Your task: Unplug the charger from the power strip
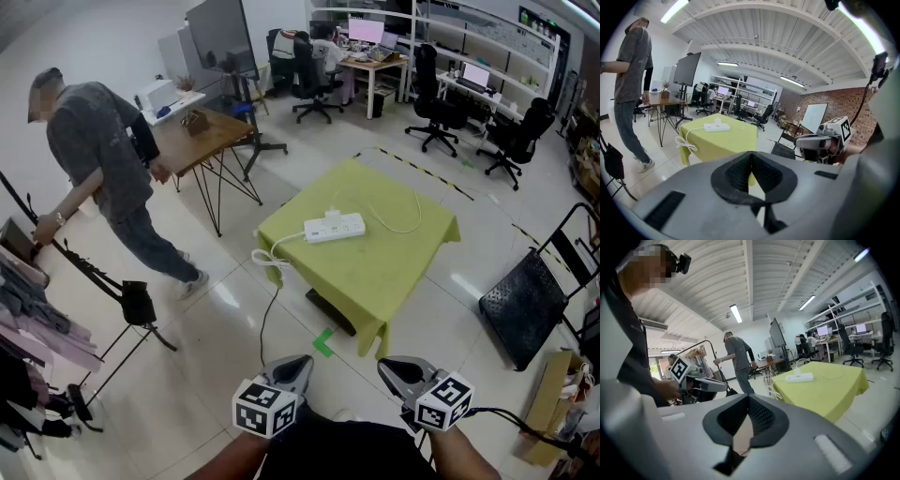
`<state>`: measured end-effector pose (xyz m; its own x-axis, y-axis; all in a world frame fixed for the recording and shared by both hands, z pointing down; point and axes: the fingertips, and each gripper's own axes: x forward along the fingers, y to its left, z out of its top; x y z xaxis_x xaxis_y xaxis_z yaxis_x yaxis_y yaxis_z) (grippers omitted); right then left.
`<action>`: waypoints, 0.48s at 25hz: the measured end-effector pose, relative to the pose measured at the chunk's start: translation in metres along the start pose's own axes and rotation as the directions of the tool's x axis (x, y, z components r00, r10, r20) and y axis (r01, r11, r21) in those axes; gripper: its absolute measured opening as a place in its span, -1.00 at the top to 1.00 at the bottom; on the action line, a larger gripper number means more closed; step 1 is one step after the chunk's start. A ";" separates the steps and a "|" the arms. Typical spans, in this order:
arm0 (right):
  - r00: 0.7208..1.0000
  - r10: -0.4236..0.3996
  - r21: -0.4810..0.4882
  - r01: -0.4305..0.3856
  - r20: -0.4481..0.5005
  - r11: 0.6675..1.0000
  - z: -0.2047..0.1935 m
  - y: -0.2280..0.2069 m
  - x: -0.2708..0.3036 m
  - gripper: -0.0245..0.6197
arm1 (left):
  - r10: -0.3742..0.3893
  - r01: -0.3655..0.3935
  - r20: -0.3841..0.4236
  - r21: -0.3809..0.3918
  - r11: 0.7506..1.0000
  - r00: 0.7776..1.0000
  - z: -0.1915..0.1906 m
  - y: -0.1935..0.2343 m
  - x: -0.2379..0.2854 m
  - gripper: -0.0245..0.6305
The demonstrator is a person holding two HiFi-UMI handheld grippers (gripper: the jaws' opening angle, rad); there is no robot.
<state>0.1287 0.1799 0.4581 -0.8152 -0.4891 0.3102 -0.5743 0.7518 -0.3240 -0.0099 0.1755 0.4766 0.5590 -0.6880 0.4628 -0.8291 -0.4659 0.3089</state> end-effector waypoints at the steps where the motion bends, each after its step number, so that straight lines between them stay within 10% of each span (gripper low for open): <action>1: 1.000 0.000 -0.001 0.000 0.001 1.000 0.001 -0.001 0.002 0.91 | 0.003 -0.003 0.000 0.000 1.000 1.000 0.001 0.003 0.001 0.90; 12: 0.999 0.028 0.020 -0.027 -0.027 0.999 -0.002 -0.012 0.023 0.91 | 0.022 -0.022 -0.001 -0.010 1.000 1.000 0.012 0.019 0.012 0.90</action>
<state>0.1165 0.1605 0.4708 -0.8284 -0.4561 0.3251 -0.5535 0.7556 -0.3503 -0.0188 0.1514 0.4781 0.5407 -0.6973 0.4706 -0.8412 -0.4453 0.3067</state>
